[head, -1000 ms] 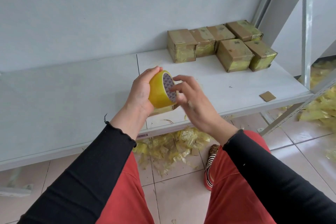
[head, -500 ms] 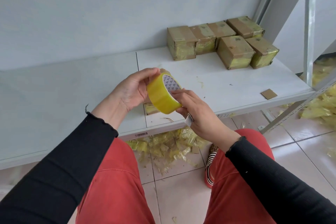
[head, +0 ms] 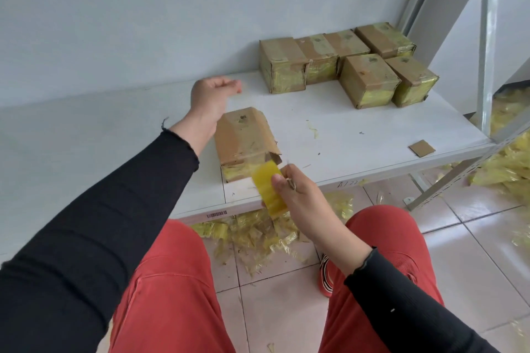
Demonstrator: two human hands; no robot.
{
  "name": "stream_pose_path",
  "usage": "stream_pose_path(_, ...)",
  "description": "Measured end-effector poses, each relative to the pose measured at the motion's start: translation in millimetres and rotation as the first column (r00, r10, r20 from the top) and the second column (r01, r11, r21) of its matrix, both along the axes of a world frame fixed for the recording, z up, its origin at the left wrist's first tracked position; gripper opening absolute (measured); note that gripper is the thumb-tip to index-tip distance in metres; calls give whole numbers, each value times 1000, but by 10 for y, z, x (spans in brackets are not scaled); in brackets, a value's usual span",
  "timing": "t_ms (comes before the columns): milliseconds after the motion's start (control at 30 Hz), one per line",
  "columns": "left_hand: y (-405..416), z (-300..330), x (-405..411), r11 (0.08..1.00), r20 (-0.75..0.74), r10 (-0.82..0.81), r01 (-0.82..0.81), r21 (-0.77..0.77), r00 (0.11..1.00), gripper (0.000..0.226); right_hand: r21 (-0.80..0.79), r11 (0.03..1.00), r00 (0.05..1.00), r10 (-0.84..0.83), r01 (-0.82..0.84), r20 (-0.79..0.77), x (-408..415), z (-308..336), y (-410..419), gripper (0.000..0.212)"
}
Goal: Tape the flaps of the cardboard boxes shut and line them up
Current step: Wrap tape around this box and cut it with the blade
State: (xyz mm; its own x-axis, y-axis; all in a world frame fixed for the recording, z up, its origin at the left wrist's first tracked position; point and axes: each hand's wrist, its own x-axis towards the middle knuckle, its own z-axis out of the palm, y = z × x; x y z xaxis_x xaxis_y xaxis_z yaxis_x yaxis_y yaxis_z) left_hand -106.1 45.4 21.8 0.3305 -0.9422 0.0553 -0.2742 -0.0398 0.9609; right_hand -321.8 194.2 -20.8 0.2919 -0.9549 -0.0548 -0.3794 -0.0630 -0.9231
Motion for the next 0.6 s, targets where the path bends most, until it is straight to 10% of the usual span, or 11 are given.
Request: stream_pose_path(600,-711,-583,343,986,96,-15,-1,165,995,23,33,998,995,42,-45,96,135,-200,-213,44)
